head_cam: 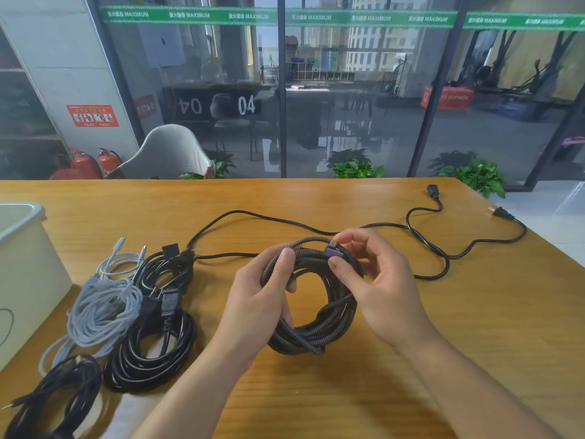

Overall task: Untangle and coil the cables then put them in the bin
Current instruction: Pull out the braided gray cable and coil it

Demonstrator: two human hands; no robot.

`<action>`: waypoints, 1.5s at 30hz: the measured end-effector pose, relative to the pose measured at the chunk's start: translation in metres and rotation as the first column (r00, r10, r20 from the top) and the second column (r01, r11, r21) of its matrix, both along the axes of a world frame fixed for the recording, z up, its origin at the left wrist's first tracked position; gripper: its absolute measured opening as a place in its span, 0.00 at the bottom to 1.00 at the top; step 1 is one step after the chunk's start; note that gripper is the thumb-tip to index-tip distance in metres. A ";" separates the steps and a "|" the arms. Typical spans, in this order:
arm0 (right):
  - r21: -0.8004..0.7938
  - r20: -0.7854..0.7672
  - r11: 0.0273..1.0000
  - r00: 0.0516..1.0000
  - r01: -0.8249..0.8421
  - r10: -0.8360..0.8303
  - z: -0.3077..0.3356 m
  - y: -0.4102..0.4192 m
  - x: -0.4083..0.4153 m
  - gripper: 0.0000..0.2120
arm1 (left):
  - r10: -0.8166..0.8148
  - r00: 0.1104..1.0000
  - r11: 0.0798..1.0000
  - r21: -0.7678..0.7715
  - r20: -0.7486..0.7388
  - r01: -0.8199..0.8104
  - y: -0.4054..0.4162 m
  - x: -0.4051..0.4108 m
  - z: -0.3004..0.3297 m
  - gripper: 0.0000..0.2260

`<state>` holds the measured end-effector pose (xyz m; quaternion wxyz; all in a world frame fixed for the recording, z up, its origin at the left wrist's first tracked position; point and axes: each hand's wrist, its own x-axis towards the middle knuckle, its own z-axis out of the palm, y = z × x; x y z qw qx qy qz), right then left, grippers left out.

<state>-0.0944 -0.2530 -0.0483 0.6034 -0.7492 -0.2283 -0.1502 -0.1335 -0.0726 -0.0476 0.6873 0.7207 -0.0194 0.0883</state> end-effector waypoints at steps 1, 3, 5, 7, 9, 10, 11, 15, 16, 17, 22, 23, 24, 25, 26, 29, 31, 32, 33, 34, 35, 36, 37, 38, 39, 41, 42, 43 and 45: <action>-0.003 -0.018 1.000 1.000 0.004 -0.004 -0.001 0.000 0.001 0.10 | 0.004 1.000 1.000 0.014 0.006 -0.004 0.001 0.000 -0.001 0.15; -0.022 -0.029 1.000 1.000 0.001 -0.002 -0.004 -0.002 0.003 0.09 | 0.006 1.000 1.000 0.019 0.006 -0.006 0.000 0.000 -0.002 0.16; -0.032 -0.033 0.999 0.999 -0.012 0.010 -0.006 -0.004 0.003 0.10 | 0.019 1.000 1.000 0.009 0.001 -0.019 -0.001 0.000 -0.002 0.16; -0.041 -0.011 0.999 1.000 -0.007 0.006 -0.007 -0.004 0.002 0.11 | 0.032 0.999 0.999 0.006 0.000 -0.032 -0.002 0.001 -0.003 0.15; -0.091 0.073 0.996 0.997 0.025 -0.019 -0.005 -0.005 0.002 0.12 | 0.046 0.999 0.999 -0.005 0.003 -0.046 -0.002 0.001 -0.003 0.14; -0.122 0.113 0.992 0.993 0.036 -0.023 -0.004 -0.006 0.002 0.12 | 0.050 0.999 0.999 -0.016 0.006 -0.049 -0.002 0.001 -0.003 0.14; -0.150 0.141 0.988 0.990 0.041 -0.020 -0.002 -0.007 0.003 0.12 | 0.050 0.999 0.998 -0.025 0.009 -0.049 -0.001 0.001 -0.003 0.14; -0.218 0.142 0.976 0.990 0.012 0.019 0.000 -0.009 0.004 0.09 | 0.035 0.999 0.999 -0.032 0.027 -0.034 -0.002 0.000 -0.002 0.15; -0.227 0.144 0.974 0.989 0.014 0.020 0.001 -0.009 0.004 0.09 | 0.030 0.999 0.999 -0.033 0.032 -0.029 -0.003 0.000 -0.002 0.14; -0.233 0.152 0.972 0.988 0.020 0.016 0.001 -0.009 0.004 0.08 | 0.026 0.999 0.999 -0.035 0.037 -0.024 -0.004 -0.001 -0.001 0.14; -0.217 0.142 0.976 0.990 0.014 0.017 0.002 -0.012 0.009 0.07 | 0.002 1.000 0.999 -0.046 0.021 -0.002 -0.007 -0.002 -0.001 0.15; -0.202 0.113 0.979 0.993 -0.003 0.026 0.000 -0.013 0.009 0.07 | 0.000 1.000 0.999 -0.050 0.011 0.001 -0.008 -0.002 -0.002 0.15; -0.187 0.078 0.982 0.996 -0.020 0.035 -0.003 -0.013 0.010 0.08 | -0.003 1.000 0.998 -0.060 -0.002 0.002 -0.008 -0.002 -0.003 0.15; -0.170 0.034 0.984 0.998 -0.043 0.049 -0.005 -0.014 0.010 0.11 | -0.006 1.000 0.997 -0.076 -0.017 0.004 -0.008 -0.001 -0.004 0.15; -0.147 -0.019 0.986 0.997 -0.076 0.074 -0.008 -0.014 0.010 0.14 | -0.010 0.999 0.995 -0.095 -0.031 0.007 -0.008 -0.001 -0.004 0.15; -0.056 -0.131 0.981 0.975 -0.187 0.178 -0.013 -0.012 0.011 0.20 | -0.012 0.998 0.990 -0.142 -0.059 0.004 -0.008 0.000 -0.004 0.15; -0.014 -0.141 0.977 0.968 -0.212 0.208 -0.016 -0.009 0.009 0.19 | -0.007 0.997 0.985 -0.170 -0.070 -0.005 -0.007 0.000 -0.004 0.16; -0.021 -0.118 0.981 0.975 -0.193 0.190 -0.016 -0.007 0.008 0.18 | -0.005 0.997 0.983 -0.184 -0.074 -0.009 -0.006 0.000 -0.004 0.16; -0.051 -0.076 0.987 0.986 -0.150 0.146 -0.017 -0.005 0.007 0.17 | -0.005 0.997 0.981 -0.191 -0.074 -0.009 -0.006 0.001 -0.004 0.16; -0.097 -0.012 0.992 0.996 -0.084 0.083 -0.017 -0.004 0.007 0.17 | -0.006 0.997 0.982 -0.190 -0.071 -0.007 -0.005 0.001 -0.005 0.16; -0.155 0.071 0.988 0.997 -0.006 0.017 -0.016 -0.004 0.007 0.16 | -0.008 0.998 0.984 -0.176 -0.064 -0.004 -0.005 0.001 -0.005 0.16; -0.211 0.161 0.975 0.986 0.072 -0.038 -0.016 -0.005 0.008 0.16 | -0.010 0.998 0.988 -0.155 -0.057 0.001 -0.005 0.001 -0.005 0.16; -0.250 0.240 0.958 0.968 0.137 -0.075 -0.016 -0.006 0.009 0.16 | -0.012 0.999 0.992 -0.129 -0.049 0.005 -0.005 0.001 -0.006 0.15; -0.271 0.299 0.946 0.949 0.180 -0.095 -0.016 -0.009 0.010 0.15 | -0.011 0.999 0.994 -0.107 -0.044 0.006 -0.006 0.001 -0.006 0.15; -0.277 0.341 0.939 0.934 0.204 -0.102 -0.016 -0.011 0.011 0.15 | -0.008 0.999 0.996 -0.091 -0.042 0.004 -0.006 0.001 -0.006 0.15; -0.276 0.405 0.935 0.909 0.224 -0.099 -0.016 -0.013 0.012 0.14 | -0.003 0.999 0.997 -0.073 -0.046 -0.001 -0.006 0.002 -0.006 0.14; -0.275 0.435 0.932 0.895 0.235 -0.098 -0.015 -0.013 0.012 0.13 | -0.002 0.999 0.998 -0.068 -0.048 -0.001 -0.006 0.001 -0.006 0.14; -0.270 0.462 0.929 0.881 0.252 -0.104 -0.015 -0.013 0.012 0.12 | -0.004 0.999 0.998 -0.061 -0.045 0.001 -0.005 0.002 -0.007 0.15; -0.244 0.484 0.927 0.864 0.284 -0.137 -0.013 -0.011 0.013 0.11 | -0.009 0.999 0.999 -0.042 -0.039 0.007 -0.005 0.002 -0.007 0.15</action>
